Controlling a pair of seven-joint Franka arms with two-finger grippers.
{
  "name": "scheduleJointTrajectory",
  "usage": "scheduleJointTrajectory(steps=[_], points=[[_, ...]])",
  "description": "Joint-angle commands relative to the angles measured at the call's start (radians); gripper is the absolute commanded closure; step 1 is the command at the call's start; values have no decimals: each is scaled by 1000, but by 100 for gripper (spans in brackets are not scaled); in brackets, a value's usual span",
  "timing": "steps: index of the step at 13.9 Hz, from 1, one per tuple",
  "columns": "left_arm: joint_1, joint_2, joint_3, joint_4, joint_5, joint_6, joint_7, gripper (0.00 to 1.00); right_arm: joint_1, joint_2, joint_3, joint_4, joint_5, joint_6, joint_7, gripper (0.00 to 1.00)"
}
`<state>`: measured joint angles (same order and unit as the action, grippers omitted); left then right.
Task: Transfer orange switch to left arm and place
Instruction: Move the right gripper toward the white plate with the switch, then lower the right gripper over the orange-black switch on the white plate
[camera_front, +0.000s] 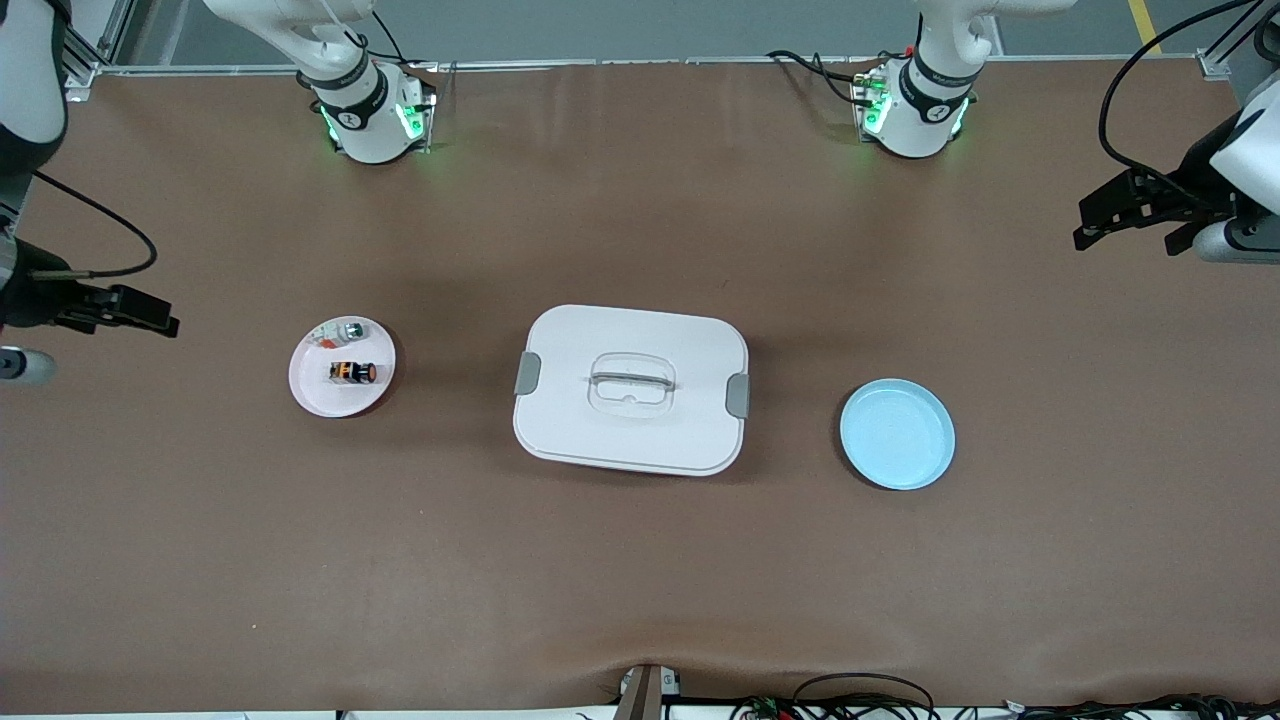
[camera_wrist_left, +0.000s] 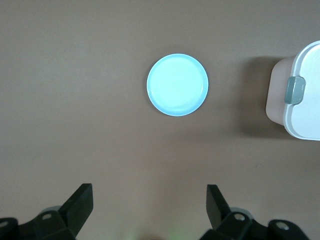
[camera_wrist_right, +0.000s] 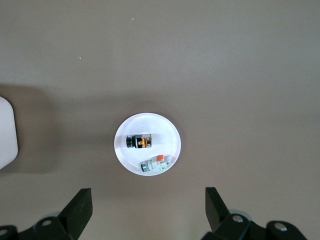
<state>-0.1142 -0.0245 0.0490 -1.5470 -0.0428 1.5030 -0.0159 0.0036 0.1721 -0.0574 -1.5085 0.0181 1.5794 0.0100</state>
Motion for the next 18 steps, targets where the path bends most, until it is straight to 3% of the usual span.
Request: scheduleJointTrajectory(steps=[1, 9, 12, 18], points=[[-1, 3, -1, 18, 20, -18, 19, 0, 6, -25, 1, -116, 19, 71, 65, 0], [-5, 3, -3, 33, 20, -18, 24, 0, 65, -120, 2, -528, 33, 419, 189, 0], [-15, 5, -3, 53, 21, -18, 19, 0, 65, -143, 1, -706, 33, 613, 192, 0], [-4, 14, -3, 54, 21, -18, 24, 0, 64, -37, 1, -765, 33, 792, 196, 0]])
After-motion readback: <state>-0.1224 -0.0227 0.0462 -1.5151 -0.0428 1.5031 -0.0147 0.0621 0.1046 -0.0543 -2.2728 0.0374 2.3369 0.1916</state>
